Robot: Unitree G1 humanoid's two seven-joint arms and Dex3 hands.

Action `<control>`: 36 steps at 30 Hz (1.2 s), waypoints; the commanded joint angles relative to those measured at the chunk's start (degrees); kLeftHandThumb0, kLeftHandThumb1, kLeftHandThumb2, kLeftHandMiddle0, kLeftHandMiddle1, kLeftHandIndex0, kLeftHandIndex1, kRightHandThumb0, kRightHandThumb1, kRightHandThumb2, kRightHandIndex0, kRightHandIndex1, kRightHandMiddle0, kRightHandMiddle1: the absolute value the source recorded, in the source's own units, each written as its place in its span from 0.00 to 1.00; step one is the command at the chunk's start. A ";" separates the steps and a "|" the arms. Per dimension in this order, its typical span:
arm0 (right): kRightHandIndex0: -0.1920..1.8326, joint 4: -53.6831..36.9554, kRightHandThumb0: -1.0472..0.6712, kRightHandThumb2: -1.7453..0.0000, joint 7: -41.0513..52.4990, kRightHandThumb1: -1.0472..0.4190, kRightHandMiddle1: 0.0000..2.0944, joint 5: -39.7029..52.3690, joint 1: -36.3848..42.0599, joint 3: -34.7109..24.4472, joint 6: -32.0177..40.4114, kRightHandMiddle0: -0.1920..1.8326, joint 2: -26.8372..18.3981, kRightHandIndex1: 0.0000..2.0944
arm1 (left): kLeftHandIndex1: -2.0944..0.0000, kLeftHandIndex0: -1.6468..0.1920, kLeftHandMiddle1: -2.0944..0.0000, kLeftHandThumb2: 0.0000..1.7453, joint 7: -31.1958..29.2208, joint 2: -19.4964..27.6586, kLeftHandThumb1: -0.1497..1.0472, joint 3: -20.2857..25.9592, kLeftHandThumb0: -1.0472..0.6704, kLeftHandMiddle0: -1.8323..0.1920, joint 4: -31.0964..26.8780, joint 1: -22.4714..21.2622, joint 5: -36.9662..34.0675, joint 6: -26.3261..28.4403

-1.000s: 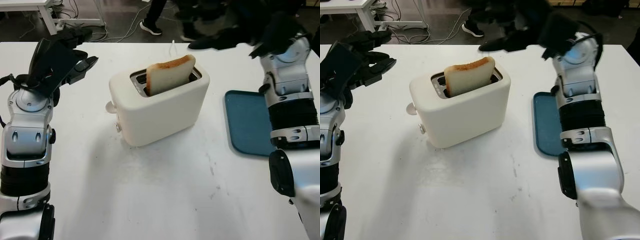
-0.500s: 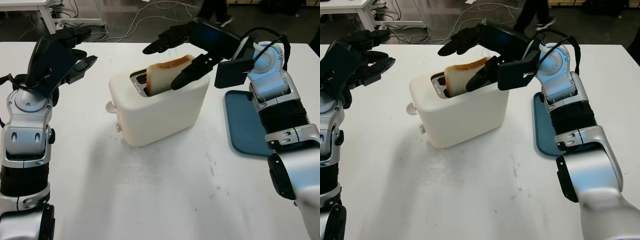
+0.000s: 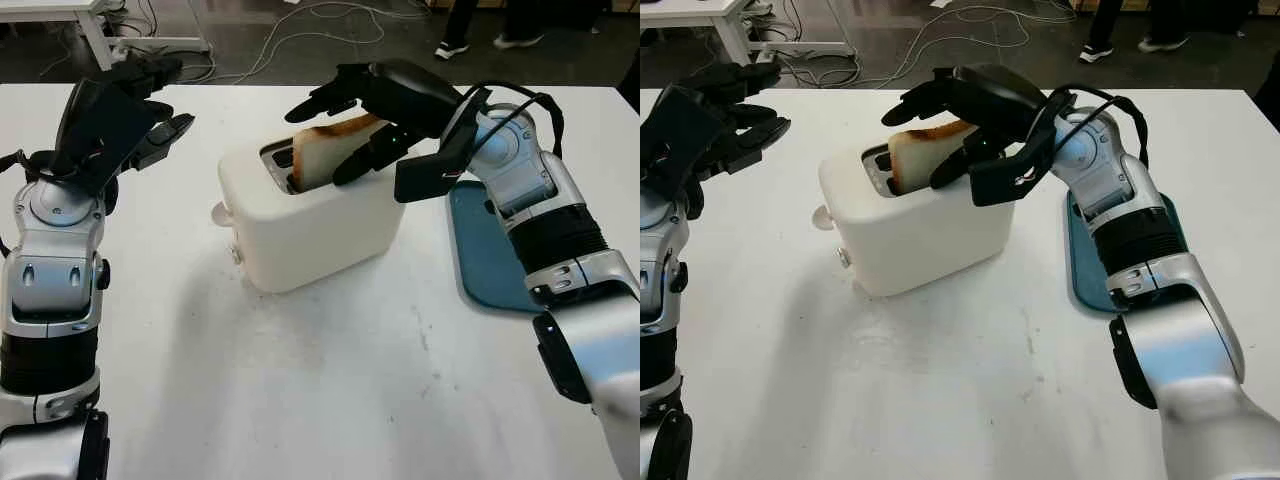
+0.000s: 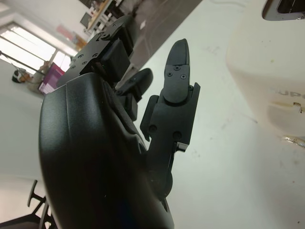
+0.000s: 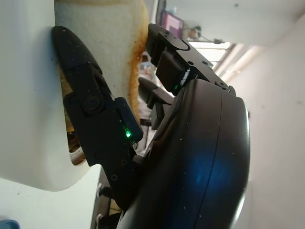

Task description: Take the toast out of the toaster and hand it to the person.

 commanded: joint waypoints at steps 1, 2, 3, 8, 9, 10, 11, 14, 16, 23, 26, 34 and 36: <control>0.26 1.01 0.28 0.99 -1.68 0.21 0.05 -1.45 -0.16 0.77 -1.39 0.44 -0.37 0.41 | 0.99 0.58 0.62 0.10 0.35 0.19 0.89 -0.03 0.45 0.79 -0.77 0.63 0.18 0.33; 0.26 1.21 0.28 0.99 -2.17 0.21 0.05 -1.86 -0.22 1.02 -1.45 0.44 -0.44 0.41 | 0.99 0.58 0.62 0.10 0.35 0.20 0.89 -0.04 0.45 0.79 -0.77 0.62 0.19 0.31; 0.27 1.38 0.28 0.99 -2.51 0.21 0.05 -2.19 -0.27 1.21 -1.51 0.44 -0.49 0.42 | 0.99 0.58 0.62 0.10 0.35 0.24 0.89 -0.08 0.45 0.79 -0.75 0.64 0.25 0.20; 0.32 1.73 0.28 0.99 -2.82 0.19 0.07 -3.12 -0.49 1.92 -1.46 0.47 -0.88 0.43 | 0.99 0.58 0.62 0.10 0.72 -0.12 0.89 0.10 0.46 0.79 -0.77 0.67 0.13 -0.02; 0.34 1.93 0.28 0.99 -2.92 0.19 0.08 -3.22 -0.60 2.04 -1.71 0.49 -0.99 0.44 | 0.99 0.58 0.62 0.10 0.69 -0.02 0.89 0.03 0.46 0.79 -0.82 0.66 0.18 0.08; 0.39 2.15 0.29 1.00 -3.00 0.18 0.09 -3.24 -0.69 2.11 -1.76 0.53 -1.03 0.44 | 0.99 0.58 0.63 0.10 0.69 0.08 0.89 -0.05 0.46 0.79 -0.81 0.63 0.25 0.12; 0.45 2.28 0.30 1.00 -2.94 0.18 0.11 -3.19 -0.74 2.12 -1.52 0.57 -1.02 0.45 | 0.99 0.58 0.63 0.10 0.72 0.07 0.89 -0.04 0.46 0.79 -0.74 0.60 0.23 0.05; 0.59 2.42 0.29 1.00 -4.24 0.15 0.24 -4.56 -0.97 2.66 -1.99 0.66 -1.48 0.52 | 0.99 0.58 0.62 0.10 0.56 0.06 0.89 0.13 0.46 0.79 -0.43 0.60 -0.08 -0.40; 0.64 2.29 0.28 1.00 -4.98 0.12 0.40 -6.05 -1.21 3.28 -2.16 0.63 -2.02 0.57 | 0.99 0.58 0.62 0.10 0.54 0.13 0.89 0.05 0.46 0.79 -0.47 0.50 -0.02 -0.03; 0.65 2.13 0.26 0.83 -12.13 0.09 0.77 -11.11 -1.12 4.88 -3.24 0.57 -3.14 0.81 | 1.00 0.58 0.62 0.10 0.67 -0.05 0.89 0.08 0.46 0.79 -0.31 0.28 -0.05 -0.18; 0.65 1.81 0.28 0.78 -16.47 0.09 0.83 -12.42 -0.67 4.68 -3.56 0.54 -3.17 0.83 | 1.00 0.58 0.62 0.10 0.53 0.03 0.89 0.07 0.46 0.79 -0.06 0.24 -0.15 -0.50; 0.64 3.50 0.32 0.75 -19.93 0.09 0.83 -8.44 -2.06 1.00 -3.25 0.50 -2.55 0.83 | 0.99 0.58 0.61 0.09 0.67 0.06 0.89 0.02 0.45 0.78 0.01 0.31 -0.07 -0.60; 0.63 4.47 0.33 0.76 -18.96 0.09 0.83 -5.97 -2.94 -0.73 -2.54 0.49 -2.21 0.83 | 0.99 0.58 0.61 0.09 0.66 0.18 0.89 -0.06 0.45 0.78 0.09 0.34 0.06 -0.76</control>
